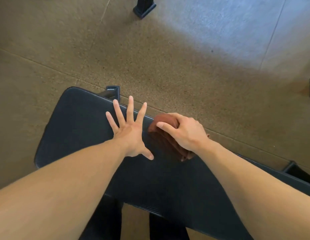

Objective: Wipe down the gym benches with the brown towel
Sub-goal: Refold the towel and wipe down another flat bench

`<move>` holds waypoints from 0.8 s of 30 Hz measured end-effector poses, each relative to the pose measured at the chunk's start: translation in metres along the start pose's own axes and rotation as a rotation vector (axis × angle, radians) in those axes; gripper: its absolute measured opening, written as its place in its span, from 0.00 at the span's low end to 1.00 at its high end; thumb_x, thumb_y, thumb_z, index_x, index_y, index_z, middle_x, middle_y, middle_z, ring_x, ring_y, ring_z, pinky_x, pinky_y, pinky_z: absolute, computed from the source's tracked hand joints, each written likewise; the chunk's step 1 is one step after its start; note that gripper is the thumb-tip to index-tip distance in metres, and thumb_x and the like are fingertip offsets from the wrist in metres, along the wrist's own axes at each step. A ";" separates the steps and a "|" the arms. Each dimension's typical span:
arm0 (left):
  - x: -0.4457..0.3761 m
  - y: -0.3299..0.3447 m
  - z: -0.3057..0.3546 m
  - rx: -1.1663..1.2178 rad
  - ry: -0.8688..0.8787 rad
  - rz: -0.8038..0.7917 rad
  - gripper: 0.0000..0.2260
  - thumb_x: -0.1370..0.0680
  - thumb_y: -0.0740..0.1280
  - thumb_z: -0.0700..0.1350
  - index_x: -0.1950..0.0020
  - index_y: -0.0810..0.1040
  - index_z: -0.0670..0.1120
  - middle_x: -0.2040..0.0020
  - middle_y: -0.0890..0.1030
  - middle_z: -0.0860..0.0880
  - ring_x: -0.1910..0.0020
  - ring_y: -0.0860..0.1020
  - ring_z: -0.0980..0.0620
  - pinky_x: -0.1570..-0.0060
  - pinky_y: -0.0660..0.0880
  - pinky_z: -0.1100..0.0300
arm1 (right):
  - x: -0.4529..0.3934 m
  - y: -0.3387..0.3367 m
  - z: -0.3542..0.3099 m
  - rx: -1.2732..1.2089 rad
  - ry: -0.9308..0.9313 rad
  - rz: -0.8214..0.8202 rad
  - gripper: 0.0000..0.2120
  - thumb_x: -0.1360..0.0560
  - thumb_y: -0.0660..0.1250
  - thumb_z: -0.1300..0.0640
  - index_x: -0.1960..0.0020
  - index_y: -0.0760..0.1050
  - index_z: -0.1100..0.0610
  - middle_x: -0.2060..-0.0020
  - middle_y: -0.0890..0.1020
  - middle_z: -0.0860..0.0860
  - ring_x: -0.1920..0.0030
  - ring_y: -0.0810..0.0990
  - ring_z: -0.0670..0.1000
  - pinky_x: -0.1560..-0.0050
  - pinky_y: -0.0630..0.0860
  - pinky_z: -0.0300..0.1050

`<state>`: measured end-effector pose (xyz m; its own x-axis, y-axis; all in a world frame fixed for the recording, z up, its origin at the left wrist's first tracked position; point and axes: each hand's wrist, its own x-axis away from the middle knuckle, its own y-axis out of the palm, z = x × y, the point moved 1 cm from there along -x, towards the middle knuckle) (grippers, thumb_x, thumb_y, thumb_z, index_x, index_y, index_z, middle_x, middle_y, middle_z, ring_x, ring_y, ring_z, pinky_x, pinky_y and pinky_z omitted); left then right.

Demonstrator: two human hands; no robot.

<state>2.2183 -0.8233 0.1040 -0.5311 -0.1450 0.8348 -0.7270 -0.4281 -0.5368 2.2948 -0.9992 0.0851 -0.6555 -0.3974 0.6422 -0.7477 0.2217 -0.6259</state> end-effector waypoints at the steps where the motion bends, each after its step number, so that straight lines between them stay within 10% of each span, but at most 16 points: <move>1: 0.000 0.000 0.000 -0.003 -0.009 -0.003 0.76 0.46 0.82 0.69 0.26 0.20 0.60 0.32 0.12 0.47 0.37 0.13 0.34 0.36 0.24 0.31 | -0.010 0.006 -0.019 0.009 -0.045 -0.011 0.36 0.30 0.54 0.18 0.30 0.72 0.35 0.39 0.84 0.43 0.38 0.80 0.54 0.40 0.74 0.52; 8: 0.001 -0.001 0.008 -0.039 -0.097 -0.030 0.78 0.50 0.82 0.69 0.26 0.21 0.62 0.31 0.13 0.48 0.36 0.14 0.34 0.33 0.26 0.29 | 0.004 -0.010 0.038 -0.085 -0.183 -0.053 0.30 0.27 0.66 0.28 0.28 0.72 0.34 0.41 0.85 0.43 0.39 0.82 0.53 0.39 0.76 0.52; 15: 0.003 0.000 0.012 -0.030 -0.111 -0.012 0.78 0.51 0.83 0.68 0.24 0.24 0.62 0.29 0.14 0.49 0.33 0.16 0.34 0.31 0.28 0.29 | 0.087 -0.049 0.171 -0.136 0.075 0.068 0.32 0.33 0.66 0.25 0.33 0.77 0.37 0.46 0.85 0.38 0.41 0.82 0.49 0.38 0.78 0.54; 24: 0.005 0.011 0.004 -0.029 -0.017 0.156 0.77 0.53 0.82 0.70 0.22 0.30 0.64 0.24 0.21 0.50 0.28 0.20 0.35 0.29 0.29 0.29 | 0.079 -0.009 0.110 -0.023 0.167 0.363 0.29 0.28 0.63 0.24 0.32 0.75 0.36 0.39 0.82 0.41 0.36 0.79 0.52 0.41 0.70 0.52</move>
<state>2.2091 -0.8318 0.1027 -0.6315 -0.2228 0.7427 -0.6485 -0.3734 -0.6634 2.2619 -1.1304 0.0930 -0.8846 -0.1398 0.4450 -0.4648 0.3421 -0.8167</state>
